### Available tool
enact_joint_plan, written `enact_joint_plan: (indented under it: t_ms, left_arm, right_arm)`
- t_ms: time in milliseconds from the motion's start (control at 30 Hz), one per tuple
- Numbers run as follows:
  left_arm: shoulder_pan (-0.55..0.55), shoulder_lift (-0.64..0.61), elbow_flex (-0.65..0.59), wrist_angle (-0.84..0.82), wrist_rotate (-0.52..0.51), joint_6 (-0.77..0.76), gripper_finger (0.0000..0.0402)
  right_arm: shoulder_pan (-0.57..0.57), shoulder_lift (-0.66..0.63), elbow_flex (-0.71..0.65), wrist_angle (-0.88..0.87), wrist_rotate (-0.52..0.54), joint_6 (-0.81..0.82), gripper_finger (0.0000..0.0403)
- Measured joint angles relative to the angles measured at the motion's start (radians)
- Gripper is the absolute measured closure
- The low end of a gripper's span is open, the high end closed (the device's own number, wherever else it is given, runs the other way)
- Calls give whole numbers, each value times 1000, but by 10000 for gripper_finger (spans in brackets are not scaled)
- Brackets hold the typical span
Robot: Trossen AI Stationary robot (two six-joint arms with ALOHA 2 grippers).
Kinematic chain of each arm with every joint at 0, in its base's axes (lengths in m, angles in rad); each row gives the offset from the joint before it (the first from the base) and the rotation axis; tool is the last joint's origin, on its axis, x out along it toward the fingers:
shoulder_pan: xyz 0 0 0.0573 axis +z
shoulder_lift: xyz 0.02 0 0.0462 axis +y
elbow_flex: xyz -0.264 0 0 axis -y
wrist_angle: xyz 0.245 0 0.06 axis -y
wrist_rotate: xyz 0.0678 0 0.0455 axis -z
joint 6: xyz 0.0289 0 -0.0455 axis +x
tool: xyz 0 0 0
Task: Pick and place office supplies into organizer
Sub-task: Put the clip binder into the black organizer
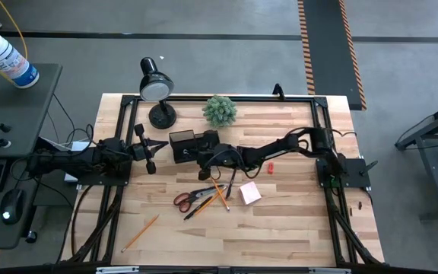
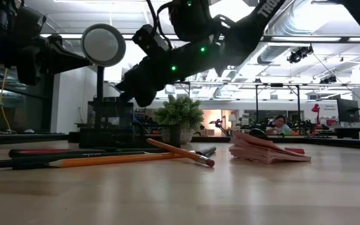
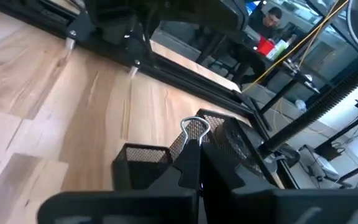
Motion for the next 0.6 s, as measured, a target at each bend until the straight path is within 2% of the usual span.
enact_joint_plan:
  t_ms: [167,267,600]
  left_arm:
    - [0,0,0,0,0,3,401]
    - [0,0,0,0,0,3,401]
    - [0,0,0,0,3,3,401]
  right_arm:
    - [-2,75,88,-7,-40,-4,403]
    - [-1,118,159,-52,46,-43,403]
    - [-2,208,343,-286,145,-100,403]
